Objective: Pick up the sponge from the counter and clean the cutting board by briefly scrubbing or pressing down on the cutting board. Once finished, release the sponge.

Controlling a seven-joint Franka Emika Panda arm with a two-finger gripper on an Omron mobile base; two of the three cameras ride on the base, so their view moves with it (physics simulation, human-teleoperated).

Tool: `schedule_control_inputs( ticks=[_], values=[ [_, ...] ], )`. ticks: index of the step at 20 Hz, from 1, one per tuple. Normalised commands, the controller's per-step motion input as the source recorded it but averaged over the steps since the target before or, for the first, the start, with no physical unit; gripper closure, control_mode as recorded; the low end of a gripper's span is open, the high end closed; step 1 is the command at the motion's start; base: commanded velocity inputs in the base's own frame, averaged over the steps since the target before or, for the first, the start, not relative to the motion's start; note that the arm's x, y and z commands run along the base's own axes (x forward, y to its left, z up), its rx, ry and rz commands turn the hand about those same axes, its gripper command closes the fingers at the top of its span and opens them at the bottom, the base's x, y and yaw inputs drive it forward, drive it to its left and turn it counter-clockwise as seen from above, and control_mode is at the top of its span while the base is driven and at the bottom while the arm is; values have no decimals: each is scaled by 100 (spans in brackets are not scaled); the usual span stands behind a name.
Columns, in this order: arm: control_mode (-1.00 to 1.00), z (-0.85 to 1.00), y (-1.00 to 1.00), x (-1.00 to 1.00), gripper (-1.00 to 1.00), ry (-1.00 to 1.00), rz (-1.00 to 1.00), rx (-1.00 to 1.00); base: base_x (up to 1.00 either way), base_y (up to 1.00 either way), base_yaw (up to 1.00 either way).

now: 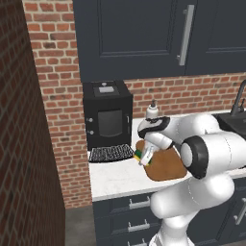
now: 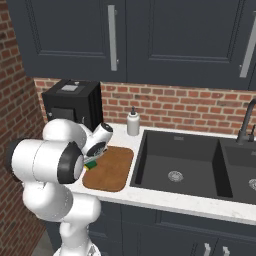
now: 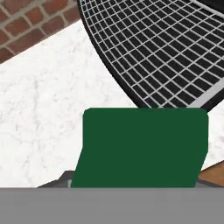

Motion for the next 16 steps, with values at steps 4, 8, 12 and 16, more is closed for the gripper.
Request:
schedule_control_inputs(
  ticks=[4, 8, 12, 16],
  values=[
    [-100, -7, 2, -70, 100, -1, 2, 0, 0, 0, 0],
    [-100, -8, -10, -99, 100, -6, 0, 0, 0, 0, 0],
    [-100, -8, -20, -51, 100, 0, 0, 1, 0, 0, 0],
    [-100, -6, -18, -1, 100, 0, 0, 1, 0, 0, 0]
  ],
)
